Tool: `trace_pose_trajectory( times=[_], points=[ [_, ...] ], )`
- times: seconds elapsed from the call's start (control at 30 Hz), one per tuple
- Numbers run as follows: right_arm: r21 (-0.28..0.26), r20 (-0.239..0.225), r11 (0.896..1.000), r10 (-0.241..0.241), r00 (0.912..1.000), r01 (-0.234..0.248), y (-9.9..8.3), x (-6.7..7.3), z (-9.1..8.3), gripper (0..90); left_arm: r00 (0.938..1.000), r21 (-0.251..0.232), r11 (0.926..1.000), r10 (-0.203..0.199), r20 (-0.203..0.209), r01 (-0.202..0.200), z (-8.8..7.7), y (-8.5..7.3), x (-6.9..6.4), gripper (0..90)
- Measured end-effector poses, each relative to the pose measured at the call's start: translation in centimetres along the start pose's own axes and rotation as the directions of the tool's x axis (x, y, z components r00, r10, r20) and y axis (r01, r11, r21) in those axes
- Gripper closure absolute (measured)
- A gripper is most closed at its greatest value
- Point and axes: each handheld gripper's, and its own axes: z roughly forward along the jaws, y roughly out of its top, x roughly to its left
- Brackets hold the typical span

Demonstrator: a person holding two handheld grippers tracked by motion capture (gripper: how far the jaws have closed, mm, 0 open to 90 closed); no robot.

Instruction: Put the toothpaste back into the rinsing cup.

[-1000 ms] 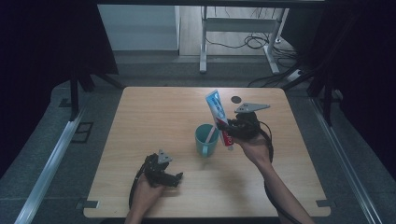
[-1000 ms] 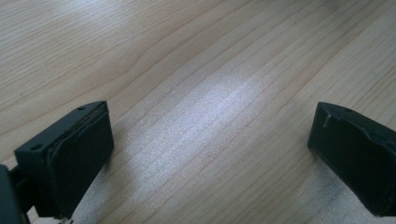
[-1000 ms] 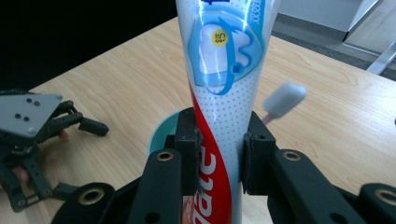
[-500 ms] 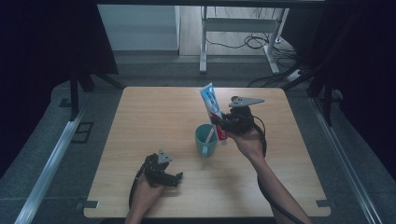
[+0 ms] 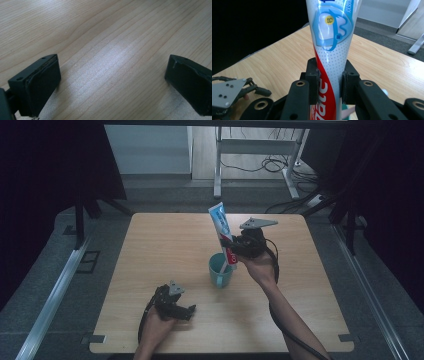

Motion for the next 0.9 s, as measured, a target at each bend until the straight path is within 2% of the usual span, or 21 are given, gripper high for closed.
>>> trace_pose_trajectory(
  times=[0.27,0.9],
  points=[
    [-0.006,-0.003,1.000,-0.012,0.9999,0.012,0.0,0.5,1.2,71.9,1.0000,0.000,1.0000,0.000,0.000,0.000,0.0,0.0,0.0,0.4],
    [-0.001,0.002,1.000,-0.011,0.9999,0.011,-2.2,0.5,3.3,71.9,1.0000,0.002,1.0000,0.001,0.000,-0.001,0.0,0.0,0.0,0.3]
  ],
)
